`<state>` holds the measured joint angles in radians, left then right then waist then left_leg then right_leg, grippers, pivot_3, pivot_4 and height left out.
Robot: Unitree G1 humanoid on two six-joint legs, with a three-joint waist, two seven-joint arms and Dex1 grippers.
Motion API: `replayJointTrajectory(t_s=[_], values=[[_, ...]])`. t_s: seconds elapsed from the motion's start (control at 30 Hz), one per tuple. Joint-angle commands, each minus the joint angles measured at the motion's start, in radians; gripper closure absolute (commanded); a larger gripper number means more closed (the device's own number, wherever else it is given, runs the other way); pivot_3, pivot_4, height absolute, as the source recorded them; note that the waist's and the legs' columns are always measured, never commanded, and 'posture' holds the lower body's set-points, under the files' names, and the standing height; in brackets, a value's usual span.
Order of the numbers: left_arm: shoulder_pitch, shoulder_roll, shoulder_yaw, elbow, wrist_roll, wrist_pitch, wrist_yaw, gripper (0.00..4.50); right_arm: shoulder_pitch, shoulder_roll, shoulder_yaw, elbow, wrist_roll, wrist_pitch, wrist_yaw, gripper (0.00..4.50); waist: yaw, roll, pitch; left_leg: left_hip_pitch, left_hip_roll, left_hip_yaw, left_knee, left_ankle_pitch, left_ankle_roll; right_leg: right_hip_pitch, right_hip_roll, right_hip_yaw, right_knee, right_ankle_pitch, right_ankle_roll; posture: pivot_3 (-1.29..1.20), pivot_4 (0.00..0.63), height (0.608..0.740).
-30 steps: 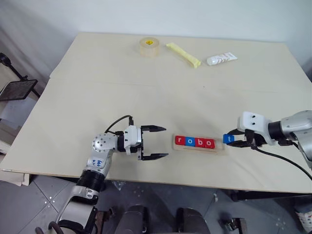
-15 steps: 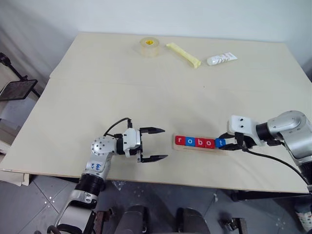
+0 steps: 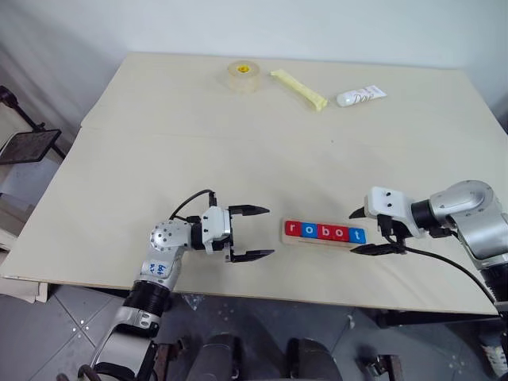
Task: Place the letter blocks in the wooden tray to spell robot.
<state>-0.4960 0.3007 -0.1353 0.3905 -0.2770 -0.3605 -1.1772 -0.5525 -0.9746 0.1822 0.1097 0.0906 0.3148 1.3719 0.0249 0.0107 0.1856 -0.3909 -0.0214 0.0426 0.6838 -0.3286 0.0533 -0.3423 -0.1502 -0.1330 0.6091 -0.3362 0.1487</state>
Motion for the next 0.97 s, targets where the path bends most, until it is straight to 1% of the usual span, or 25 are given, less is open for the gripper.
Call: replayJointTrajectory(t_s=[0.03,0.1,0.17,0.23,0.27,0.3,0.37,0.43,0.5,0.63,0.87,0.97], values=[[-0.016,-0.002,0.008,-0.002,0.005,0.004,0.021,0.00,0.045,-0.041,-0.140,-0.069,0.089,0.018,-0.009,0.02,0.002,0.000,0.000,0.000,0.000,0.000,0.000,0.000,0.000,0.000,0.000,0.000,0.000,0.000,0.000,0.00,0.150,0.740],[-0.021,-0.001,0.012,0.000,0.009,0.023,0.039,0.00,0.088,-0.033,-0.221,-0.077,0.142,0.009,-0.025,0.02,0.002,0.000,0.000,0.000,0.000,-0.001,0.000,0.000,0.000,0.000,0.000,0.000,0.000,0.000,0.000,0.00,0.150,0.740],[-0.027,0.000,0.016,0.002,0.014,0.039,0.058,0.00,0.127,-0.035,-0.273,-0.071,0.171,-0.006,-0.024,0.02,0.001,0.000,0.000,0.000,0.000,-0.001,0.000,0.000,0.000,0.001,0.000,-0.001,0.000,0.000,0.000,0.00,0.150,0.740],[-0.031,0.004,0.019,0.002,0.023,0.046,0.080,0.00,0.181,-0.045,-0.327,-0.053,0.192,-0.054,-0.009,0.02,0.003,0.000,0.000,0.000,0.000,-0.001,0.000,0.000,0.000,0.001,0.000,-0.001,0.000,0.000,0.000,0.00,0.150,0.740],[-0.037,0.008,0.027,-0.005,0.014,0.088,0.094,0.00,0.216,-0.040,-0.374,-0.014,0.197,-0.124,-0.012,0.02,0.004,0.000,0.000,0.000,0.000,-0.002,0.000,0.000,0.000,0.001,0.000,-0.001,0.001,0.000,0.000,0.00,0.150,0.740],[-0.038,0.017,0.035,-0.016,0.007,0.074,0.090,0.00,0.267,-0.041,-0.431,0.014,0.215,-0.175,0.002,0.02,0.004,0.000,0.000,0.000,-0.001,-0.002,0.000,0.000,0.000,0.001,0.000,-0.001,0.001,0.000,0.000,0.00,0.150,0.740],[-0.038,0.042,0.055,-0.033,-0.039,0.101,0.046,0.00,0.361,-0.029,-0.548,0.061,0.287,-0.257,0.065,0.02,0.006,-0.001,0.000,0.000,-0.001,-0.002,0.000,0.000,0.000,0.001,0.000,-0.001,0.001,0.000,0.000,0.00,0.150,0.740],[-0.048,0.065,0.080,-0.035,-0.087,0.141,0.004,0.00,0.412,-0.020,-0.618,0.106,0.342,-0.297,0.109,0.02,0.004,-0.001,0.000,0.000,-0.001,-0.002,-0.001,0.000,0.000,0.001,0.000,-0.001,0.001,0.000,0.000,0.00,0.150,0.740],[-0.069,0.098,0.101,-0.039,-0.119,0.198,-0.032,0.00,0.448,-0.027,-0.661,0.175,0.357,-0.354,0.148,0.02,-0.006,-0.001,0.000,0.001,0.000,0.001,-0.001,0.000,0.000,0.001,0.000,0.000,0.000,0.000,0.000,0.00,0.150,0.740],[-0.098,0.123,0.121,-0.043,-0.151,0.266,-0.068,0.00,0.461,-0.039,-0.681,0.249,0.379,-0.401,0.191,0.02,-0.003,-0.001,0.001,0.002,0.001,0.003,-0.001,0.001,0.000,0.002,0.000,0.001,0.000,0.000,0.000,0.00,0.150,0.740],[-0.107,0.124,0.131,-0.062,-0.173,0.337,-0.096,0.00,0.474,-0.057,-0.685,0.277,0.446,-0.383,0.242,0.02,-0.001,-0.001,0.001,0.002,0.001,0.002,-0.001,0.001,0.000,0.002,0.000,0.001,0.000,0.000,0.000,0.00,0.150,0.740],[-0.102,0.128,0.134,-0.073,-0.176,0.343,-0.114,0.00,0.552,-0.106,-0.666,0.257,0.491,-0.397,0.242,0.02,0.003,-0.001,0.001,0.002,0.000,0.001,-0.001,0.001,0.000,0.002,0.000,0.000,0.000,0.000,0.000,0.00,0.150,0.740]])
